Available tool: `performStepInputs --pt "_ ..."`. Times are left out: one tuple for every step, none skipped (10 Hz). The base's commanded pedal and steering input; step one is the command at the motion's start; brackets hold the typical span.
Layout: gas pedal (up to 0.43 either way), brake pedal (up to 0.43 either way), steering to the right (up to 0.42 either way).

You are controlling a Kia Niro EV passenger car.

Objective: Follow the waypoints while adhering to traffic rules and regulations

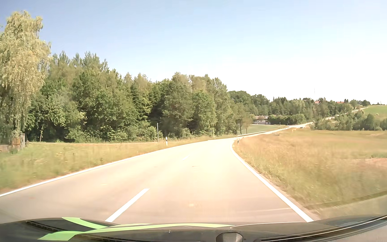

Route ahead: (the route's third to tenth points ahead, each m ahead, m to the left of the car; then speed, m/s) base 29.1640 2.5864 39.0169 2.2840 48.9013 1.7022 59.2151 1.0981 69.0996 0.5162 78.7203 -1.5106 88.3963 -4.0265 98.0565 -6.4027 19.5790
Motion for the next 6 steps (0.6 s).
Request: performStepInputs --pt "0.079 0.000 0.008" --pt "0.079 0.000 0.008" --pt "0.087 0.000 0.008" --pt "0.098 0.000 0.008" --pt "0.098 0.000 0.008" --pt "0.087 0.000 0.008"
